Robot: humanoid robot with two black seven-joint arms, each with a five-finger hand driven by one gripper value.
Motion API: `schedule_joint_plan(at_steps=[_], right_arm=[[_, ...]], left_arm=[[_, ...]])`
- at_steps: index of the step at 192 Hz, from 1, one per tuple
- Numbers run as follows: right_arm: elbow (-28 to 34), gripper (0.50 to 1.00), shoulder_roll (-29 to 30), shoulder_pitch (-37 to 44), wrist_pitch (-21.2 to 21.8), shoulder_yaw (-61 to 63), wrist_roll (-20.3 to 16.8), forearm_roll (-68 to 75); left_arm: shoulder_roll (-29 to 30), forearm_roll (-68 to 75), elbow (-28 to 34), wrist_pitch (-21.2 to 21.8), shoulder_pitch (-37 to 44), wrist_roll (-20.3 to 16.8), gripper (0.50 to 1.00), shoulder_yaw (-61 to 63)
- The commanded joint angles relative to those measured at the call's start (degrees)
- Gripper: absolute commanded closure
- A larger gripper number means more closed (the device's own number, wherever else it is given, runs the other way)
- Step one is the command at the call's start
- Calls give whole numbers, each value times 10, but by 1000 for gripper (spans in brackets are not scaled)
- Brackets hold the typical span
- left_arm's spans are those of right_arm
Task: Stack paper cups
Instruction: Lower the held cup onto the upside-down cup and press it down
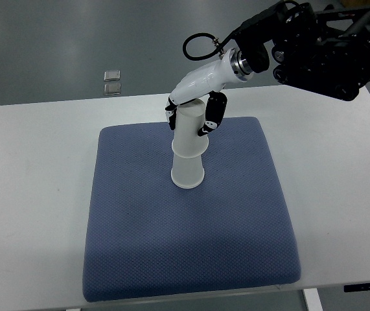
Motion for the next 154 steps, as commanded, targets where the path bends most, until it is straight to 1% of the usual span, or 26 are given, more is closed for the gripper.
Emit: schedule_joint_plan(at_steps=[1,28,119,154], right_arm=[[0,834,-1,1,1,0,0,1],[0,834,2,15,4,-1,0,6],[-1,832,4,-10,-3,-1,-3,7],[-10,822,7,-16,-9,-1,-4,8]], left_arm=[[0,0,0,0,0,0,500,0],[0,0,-1,0,0,0,500,0],[0,0,0,0,0,0,500,1],[0,0,0,0,0,0,500,0]])
